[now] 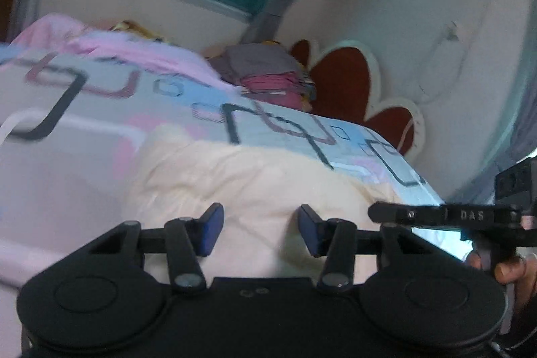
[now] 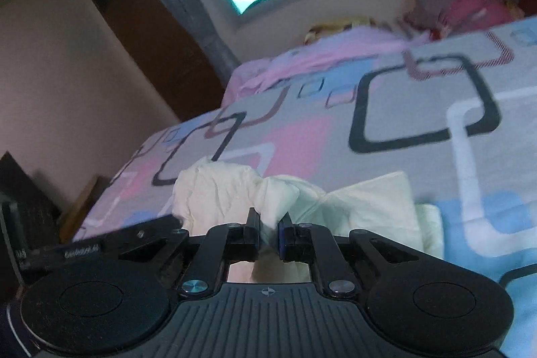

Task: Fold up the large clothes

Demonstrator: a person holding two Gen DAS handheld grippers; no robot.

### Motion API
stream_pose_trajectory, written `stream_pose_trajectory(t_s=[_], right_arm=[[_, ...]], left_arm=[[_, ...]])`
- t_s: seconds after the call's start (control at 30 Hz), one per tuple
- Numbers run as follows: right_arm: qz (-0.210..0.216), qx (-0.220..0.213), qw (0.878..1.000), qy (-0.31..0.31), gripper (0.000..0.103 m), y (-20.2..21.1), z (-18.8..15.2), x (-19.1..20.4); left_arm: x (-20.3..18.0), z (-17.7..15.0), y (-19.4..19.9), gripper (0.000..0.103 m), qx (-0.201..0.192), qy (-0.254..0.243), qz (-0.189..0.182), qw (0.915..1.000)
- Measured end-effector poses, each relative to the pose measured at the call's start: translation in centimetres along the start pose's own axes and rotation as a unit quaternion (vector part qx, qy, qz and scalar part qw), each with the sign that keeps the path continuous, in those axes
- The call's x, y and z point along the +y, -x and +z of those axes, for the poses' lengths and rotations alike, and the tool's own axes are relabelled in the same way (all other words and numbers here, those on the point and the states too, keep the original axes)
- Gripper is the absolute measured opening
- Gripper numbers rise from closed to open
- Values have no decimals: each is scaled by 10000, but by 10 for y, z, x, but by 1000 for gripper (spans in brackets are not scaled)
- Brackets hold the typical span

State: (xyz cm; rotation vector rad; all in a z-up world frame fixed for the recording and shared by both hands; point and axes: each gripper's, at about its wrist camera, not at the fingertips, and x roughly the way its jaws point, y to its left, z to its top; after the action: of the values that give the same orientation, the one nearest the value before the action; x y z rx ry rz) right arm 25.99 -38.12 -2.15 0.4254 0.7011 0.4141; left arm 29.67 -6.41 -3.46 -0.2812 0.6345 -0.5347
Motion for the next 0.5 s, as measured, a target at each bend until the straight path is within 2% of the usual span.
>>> stream_pose_trajectory(t_s=[0.1, 0.23, 0.33, 0.5], right_arm=[[-418, 73, 9991, -57, 10, -2, -16, -11], [-617, 250, 9967, -467, 9, -12, -38, -40], [-591, 297, 9945, -816, 9, -16, -52, -60], [-579, 315, 9914, -1131, 9, -21, -56, -72]], left_arm=[[-11, 1, -23, 47, 219, -229, -120, 9994], [-13, -5, -59, 47, 666, -304, -203, 9971], [-19, -12, -86, 48, 1060, -575, -87, 9927], [-24, -17, -105, 48, 1363, -859, 101, 9869]])
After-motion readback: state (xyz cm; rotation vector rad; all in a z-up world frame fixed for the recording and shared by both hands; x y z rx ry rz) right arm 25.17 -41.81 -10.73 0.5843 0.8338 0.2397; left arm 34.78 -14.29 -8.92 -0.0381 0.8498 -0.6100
